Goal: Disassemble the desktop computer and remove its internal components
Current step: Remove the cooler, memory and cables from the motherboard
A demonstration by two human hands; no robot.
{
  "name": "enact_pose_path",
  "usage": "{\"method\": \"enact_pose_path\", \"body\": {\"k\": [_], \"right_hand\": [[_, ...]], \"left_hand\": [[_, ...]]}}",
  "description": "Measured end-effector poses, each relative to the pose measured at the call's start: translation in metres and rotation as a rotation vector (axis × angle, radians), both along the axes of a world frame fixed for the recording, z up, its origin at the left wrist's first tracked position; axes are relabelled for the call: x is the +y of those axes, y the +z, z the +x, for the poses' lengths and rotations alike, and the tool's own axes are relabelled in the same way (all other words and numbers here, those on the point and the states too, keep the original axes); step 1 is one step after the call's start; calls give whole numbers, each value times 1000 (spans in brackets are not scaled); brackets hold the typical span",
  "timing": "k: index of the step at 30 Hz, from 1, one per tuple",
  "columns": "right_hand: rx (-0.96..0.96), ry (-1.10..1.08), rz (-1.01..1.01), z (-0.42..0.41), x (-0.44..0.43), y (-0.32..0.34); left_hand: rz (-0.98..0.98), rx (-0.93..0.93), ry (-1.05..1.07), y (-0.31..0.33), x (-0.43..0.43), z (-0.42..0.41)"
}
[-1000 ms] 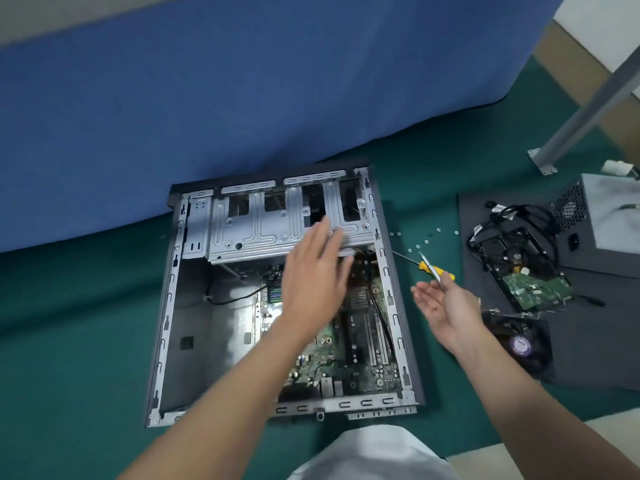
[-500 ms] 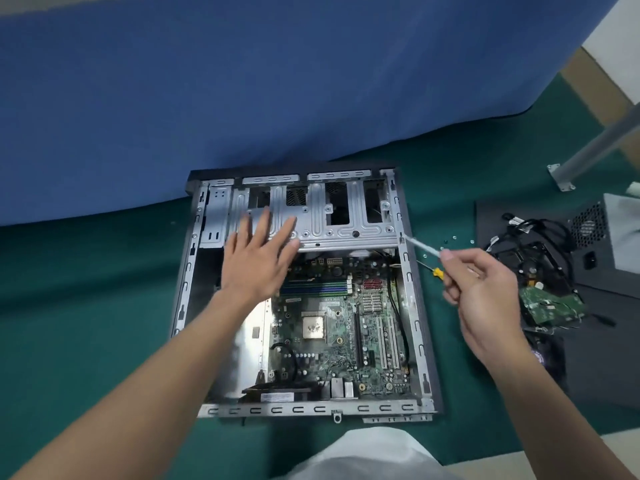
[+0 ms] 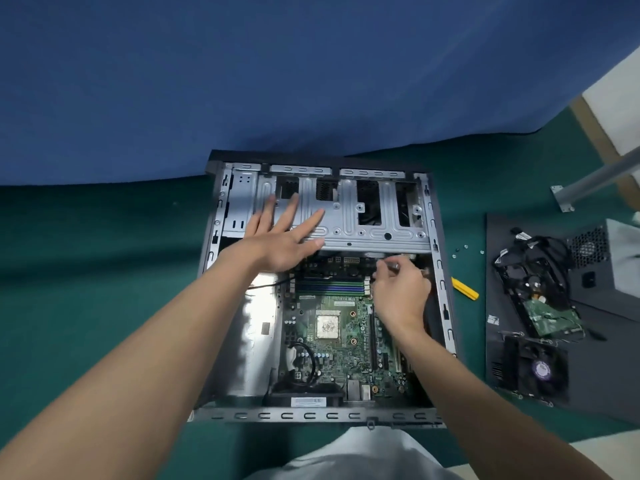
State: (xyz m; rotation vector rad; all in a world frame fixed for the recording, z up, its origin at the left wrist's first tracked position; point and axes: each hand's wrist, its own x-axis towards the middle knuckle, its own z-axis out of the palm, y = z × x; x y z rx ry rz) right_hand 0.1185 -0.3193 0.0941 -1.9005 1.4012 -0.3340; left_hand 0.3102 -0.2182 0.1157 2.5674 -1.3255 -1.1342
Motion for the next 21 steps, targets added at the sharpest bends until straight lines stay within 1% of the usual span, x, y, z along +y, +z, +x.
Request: {"method": "enact_pose_path", "body": {"k": [2,5,13,21], "right_hand": [[34,-79,-41,8,-5,-7],[122,-131,-21,13,-12,-16],[215,-59,-15,13,-25,-23],[241,-60,-8,16,-24,-28]], "left_hand": [[5,34,3,1,-1,1],[-1,50,8,0,-1,2],[-1,73,21,0,-3,1],[-1,64,21,2,-2,-1]]}}
